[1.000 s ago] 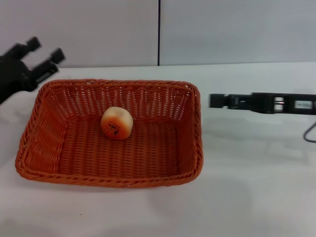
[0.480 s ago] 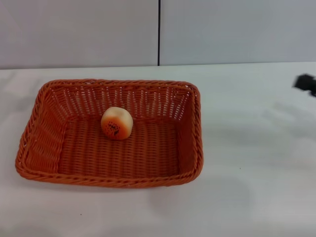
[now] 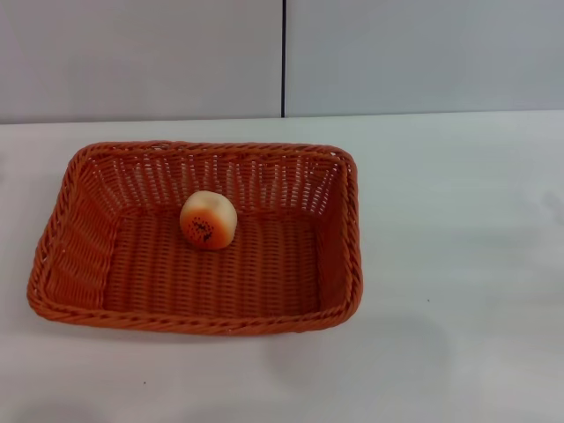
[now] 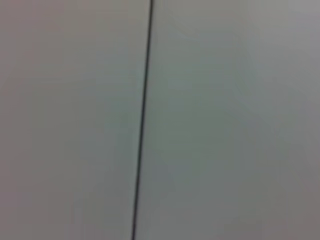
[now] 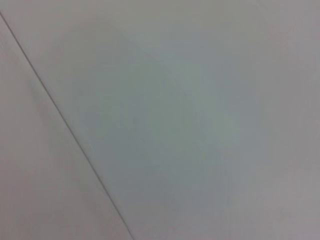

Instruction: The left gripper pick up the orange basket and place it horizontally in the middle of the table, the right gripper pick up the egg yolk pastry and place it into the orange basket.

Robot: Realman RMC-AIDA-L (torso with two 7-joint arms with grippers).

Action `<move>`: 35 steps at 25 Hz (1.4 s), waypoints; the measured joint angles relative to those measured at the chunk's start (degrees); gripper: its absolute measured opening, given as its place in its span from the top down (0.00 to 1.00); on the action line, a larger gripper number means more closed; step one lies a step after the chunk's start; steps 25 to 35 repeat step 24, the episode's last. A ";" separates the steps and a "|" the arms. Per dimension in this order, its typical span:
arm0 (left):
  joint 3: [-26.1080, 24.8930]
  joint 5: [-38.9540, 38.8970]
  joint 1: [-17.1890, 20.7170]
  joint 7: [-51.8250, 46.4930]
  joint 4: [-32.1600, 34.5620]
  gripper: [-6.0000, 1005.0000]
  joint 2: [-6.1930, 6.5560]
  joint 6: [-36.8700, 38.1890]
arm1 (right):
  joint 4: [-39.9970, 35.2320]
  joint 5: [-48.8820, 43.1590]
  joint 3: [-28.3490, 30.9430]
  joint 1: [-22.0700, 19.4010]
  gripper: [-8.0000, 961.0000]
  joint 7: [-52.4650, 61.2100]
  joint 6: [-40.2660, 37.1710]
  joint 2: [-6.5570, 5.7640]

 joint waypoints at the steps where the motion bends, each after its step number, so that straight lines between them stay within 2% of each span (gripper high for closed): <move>1: 0.00 0.00 0.00 0.00 0.00 0.22 0.00 0.00 | 0.18 0.08 0.26 0.00 0.27 -0.87 -0.08 0.00; 2: -0.40 -2.46 2.27 0.02 -0.37 0.22 0.01 -0.48 | 0.33 0.19 0.91 0.08 0.27 -2.01 -0.19 0.02; 9: -0.36 -4.19 4.82 0.10 -0.26 0.22 0.02 -1.33 | 0.44 0.34 4.41 0.19 0.27 -3.35 -0.38 0.02; 23: -0.28 -4.19 6.00 -0.03 0.41 0.22 -0.29 -4.93 | 0.65 1.07 5.71 0.73 0.27 -5.64 -0.35 -0.19; 35: -0.28 -4.19 6.00 -0.03 0.41 0.22 -0.29 -4.93 | 0.80 1.13 5.83 0.74 0.27 -5.98 -0.38 -0.20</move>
